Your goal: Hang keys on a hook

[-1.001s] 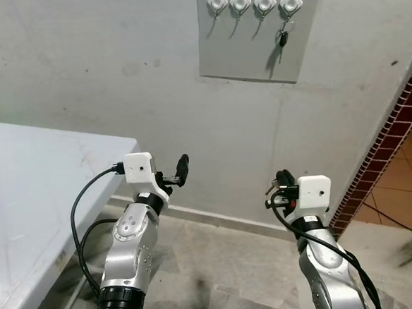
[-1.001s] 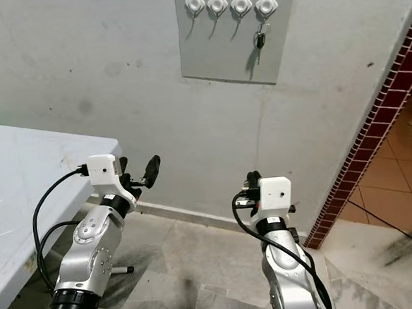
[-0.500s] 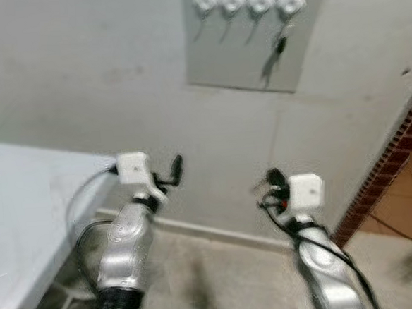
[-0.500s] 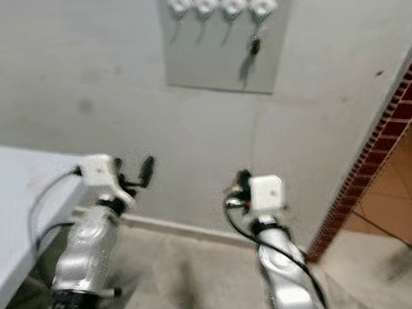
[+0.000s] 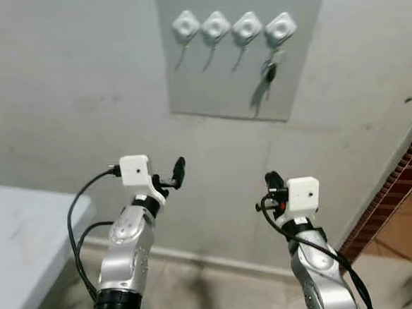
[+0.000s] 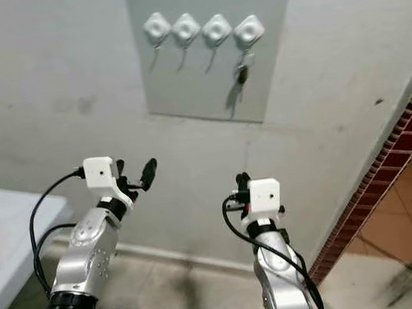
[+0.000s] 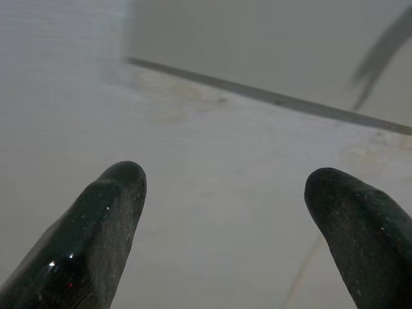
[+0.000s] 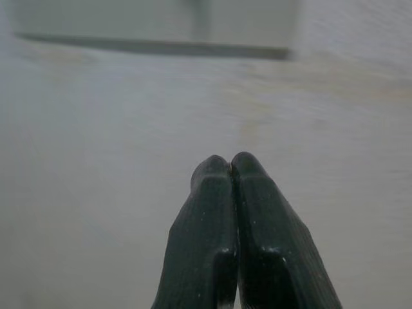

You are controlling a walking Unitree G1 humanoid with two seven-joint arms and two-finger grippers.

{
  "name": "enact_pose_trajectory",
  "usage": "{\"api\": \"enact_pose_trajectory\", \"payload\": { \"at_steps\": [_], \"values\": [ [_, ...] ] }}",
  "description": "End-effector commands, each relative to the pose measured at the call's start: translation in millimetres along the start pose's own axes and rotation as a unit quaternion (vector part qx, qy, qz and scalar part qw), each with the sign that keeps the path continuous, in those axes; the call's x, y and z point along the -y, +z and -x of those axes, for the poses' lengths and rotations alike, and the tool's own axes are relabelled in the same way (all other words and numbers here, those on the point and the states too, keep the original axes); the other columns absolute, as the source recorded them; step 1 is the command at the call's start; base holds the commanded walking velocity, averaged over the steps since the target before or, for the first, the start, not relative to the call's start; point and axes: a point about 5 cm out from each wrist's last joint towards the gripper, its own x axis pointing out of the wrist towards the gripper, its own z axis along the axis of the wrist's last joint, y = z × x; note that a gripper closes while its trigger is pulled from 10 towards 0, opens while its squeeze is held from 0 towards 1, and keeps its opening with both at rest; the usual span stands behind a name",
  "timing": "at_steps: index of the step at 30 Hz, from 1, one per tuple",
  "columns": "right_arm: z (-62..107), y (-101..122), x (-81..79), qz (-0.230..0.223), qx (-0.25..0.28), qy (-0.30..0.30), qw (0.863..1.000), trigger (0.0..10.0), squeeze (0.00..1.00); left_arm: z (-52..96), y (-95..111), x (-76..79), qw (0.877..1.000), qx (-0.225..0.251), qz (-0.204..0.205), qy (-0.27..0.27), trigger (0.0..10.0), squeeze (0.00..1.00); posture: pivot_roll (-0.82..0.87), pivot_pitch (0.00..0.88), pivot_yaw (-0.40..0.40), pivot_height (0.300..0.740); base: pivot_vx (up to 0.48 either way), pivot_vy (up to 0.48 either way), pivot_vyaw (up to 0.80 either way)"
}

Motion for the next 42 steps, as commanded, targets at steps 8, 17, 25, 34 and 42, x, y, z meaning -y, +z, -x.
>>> {"api": "enact_pose_trajectory", "payload": {
  "at_steps": [8,17,25,34,42],
  "values": [
    [-3.3,6.5,-8.3,-0.006,0.012,0.012,1.000,10.0,0.00,1.6,6.8,-11.8,0.999,0.012,-0.011,0.034,10.0,0.00,0.08,0.000,-0.007,0.740,0.287,0.000,0.00],
    [-4.7,7.8,-8.1,0.002,0.013,0.026,1.000,10.0,0.00,0.3,16.8,1.1,0.999,0.035,-0.032,-0.015,10.0,0.00,0.08,0.000,-0.015,0.740,0.000,0.000,0.00],
    [-10.9,15.3,-13.1,0.017,0.027,0.067,0.997,10.0,0.00,-0.7,22.7,19.7,0.993,0.045,-0.069,-0.086,10.0,0.00,0.08,0.006,-0.020,0.740,0.000,0.000,0.00],
    [-27.2,39.8,-17.7,0.046,0.081,0.093,0.991,10.0,0.00,1.6,25.4,46.0,0.982,0.045,-0.075,-0.169,10.0,0.00,0.08,0.010,-0.022,0.740,0.000,0.000,0.00],
    [-43.4,61.6,-21.9,0.055,0.118,0.110,0.985,10.0,0.00,6.1,32.6,58.0,0.974,0.058,-0.076,-0.207,10.0,0.00,0.08,0.013,-0.023,0.740,0.000,0.000,0.00]
  ]
}}
